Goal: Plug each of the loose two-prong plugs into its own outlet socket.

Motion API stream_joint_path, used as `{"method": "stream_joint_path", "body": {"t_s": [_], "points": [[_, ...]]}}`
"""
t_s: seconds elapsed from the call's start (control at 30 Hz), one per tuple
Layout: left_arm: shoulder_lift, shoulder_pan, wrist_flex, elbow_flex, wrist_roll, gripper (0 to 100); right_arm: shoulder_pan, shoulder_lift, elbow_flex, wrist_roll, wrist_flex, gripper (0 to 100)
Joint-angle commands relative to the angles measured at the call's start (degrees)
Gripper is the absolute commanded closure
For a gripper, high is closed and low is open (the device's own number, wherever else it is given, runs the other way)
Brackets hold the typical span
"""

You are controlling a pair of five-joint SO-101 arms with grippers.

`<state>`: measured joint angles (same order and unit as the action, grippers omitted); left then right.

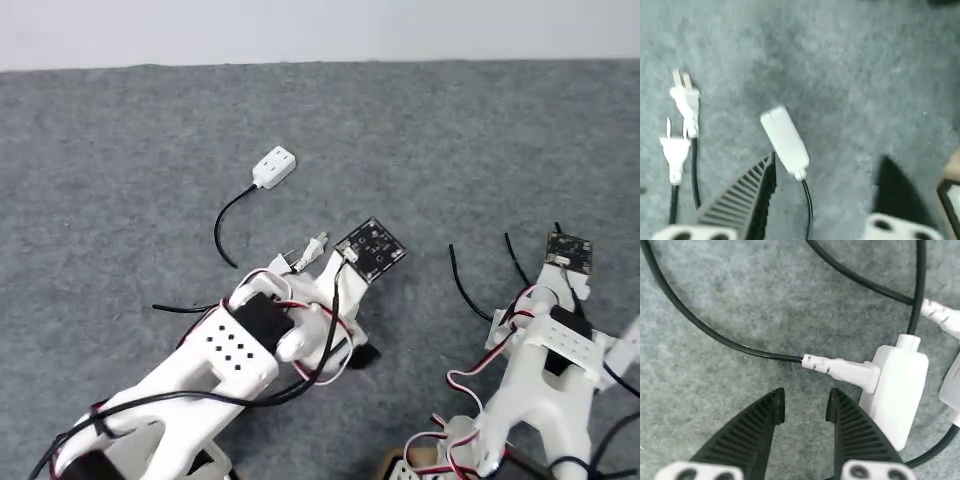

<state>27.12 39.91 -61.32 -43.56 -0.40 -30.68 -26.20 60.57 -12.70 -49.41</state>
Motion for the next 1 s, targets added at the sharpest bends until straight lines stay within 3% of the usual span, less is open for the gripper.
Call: {"method": "stream_joint_path", "body": {"t_s": [0.0, 0.27, 0.67, 0.97], "points": [[-4.8, -0.2, 7.3, 1.2, -0.7, 99, 0.5, -0.1, -0.4, -0.6, 0.6, 86.3], [-22.1, 7.0, 16.4, 2.1, -0.4, 99, 0.5, -0.1, -0.4, -0.6, 0.6, 86.3], [-24.6, -2.6, 15.5, 3.3, -0.9, 99, 0.5, -0.1, -0.4, -0.6, 0.6, 86.3], [-16.6, -4.3, 15.4, 1.0, -1.0, 99, 0.5, -0.1, -0.4, -0.6, 0.6, 86.3]]}}
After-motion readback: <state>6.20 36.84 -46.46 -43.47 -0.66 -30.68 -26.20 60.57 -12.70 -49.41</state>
